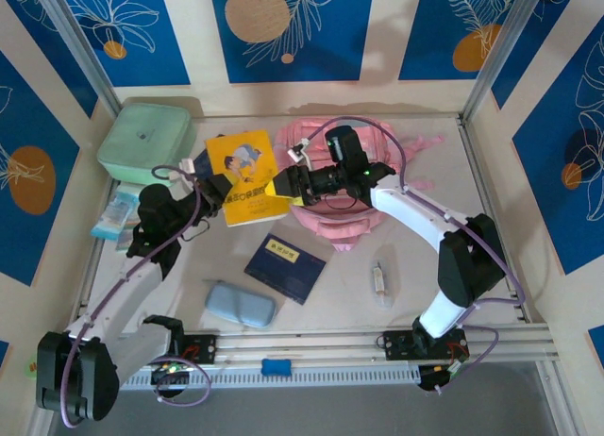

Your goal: Pack books, pencil case, and school supplies into a backpack

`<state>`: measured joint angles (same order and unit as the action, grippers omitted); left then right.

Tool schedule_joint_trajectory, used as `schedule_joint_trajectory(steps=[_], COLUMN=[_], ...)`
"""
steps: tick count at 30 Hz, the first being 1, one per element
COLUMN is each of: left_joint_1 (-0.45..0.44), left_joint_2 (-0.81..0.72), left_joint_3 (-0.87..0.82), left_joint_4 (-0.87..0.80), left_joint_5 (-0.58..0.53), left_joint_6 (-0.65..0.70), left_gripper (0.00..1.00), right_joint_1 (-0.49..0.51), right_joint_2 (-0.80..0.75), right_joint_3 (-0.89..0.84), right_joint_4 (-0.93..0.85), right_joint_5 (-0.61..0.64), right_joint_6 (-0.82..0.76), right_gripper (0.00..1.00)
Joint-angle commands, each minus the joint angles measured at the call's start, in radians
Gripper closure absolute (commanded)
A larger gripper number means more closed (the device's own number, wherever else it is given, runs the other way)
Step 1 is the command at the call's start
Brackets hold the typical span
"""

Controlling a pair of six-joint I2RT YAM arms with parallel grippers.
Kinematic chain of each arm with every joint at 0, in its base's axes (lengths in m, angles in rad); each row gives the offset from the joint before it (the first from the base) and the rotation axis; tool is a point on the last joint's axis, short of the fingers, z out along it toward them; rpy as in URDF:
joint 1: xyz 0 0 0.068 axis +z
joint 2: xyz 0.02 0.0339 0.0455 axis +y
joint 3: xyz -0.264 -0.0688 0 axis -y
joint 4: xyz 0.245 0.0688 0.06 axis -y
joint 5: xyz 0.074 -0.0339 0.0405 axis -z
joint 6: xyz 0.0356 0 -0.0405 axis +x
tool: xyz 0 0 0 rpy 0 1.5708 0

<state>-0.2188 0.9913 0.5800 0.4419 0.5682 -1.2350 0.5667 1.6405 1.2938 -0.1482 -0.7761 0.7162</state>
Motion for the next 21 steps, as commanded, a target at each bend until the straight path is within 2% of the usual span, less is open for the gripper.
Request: schedule_joint_trajectory(steps=[1, 6, 10, 14, 21], left_joint_1=[-0.034, -0.054, -0.054, -0.054, -0.085], left_joint_2=[0.013, 0.043, 0.040, 0.025, 0.072], left_joint_3=[0.014, 0.041, 0.046, 0.062, 0.049], left_joint_4=[0.161, 0.200, 0.203, 0.142, 0.226], left_joint_5=[-0.002, -0.003, -0.018, -0.026, -0.047], left_joint_6=[-0.028, -0.036, -0.036, -0.008, -0.033], left_gripper=[1.00, 1.00, 1.00, 1.00, 1.00], right_joint_1=[-0.002, 0.007, -0.016, -0.056, -0.004], right_joint_2=[0.036, 0.080, 0.090, 0.056, 0.050], right_joint_3=[0.001, 0.024, 0.031, -0.046, -0.023], right_joint_4=[-0.005, 0.008, -0.078, 0.008, 0.159], right_joint_5=[-0.025, -0.028, 0.016, -0.024, -0.111], right_joint_6=[0.048, 0.086, 0.057, 0.105, 0.207], right_gripper=[0.01, 0.01, 0.01, 0.01, 0.00])
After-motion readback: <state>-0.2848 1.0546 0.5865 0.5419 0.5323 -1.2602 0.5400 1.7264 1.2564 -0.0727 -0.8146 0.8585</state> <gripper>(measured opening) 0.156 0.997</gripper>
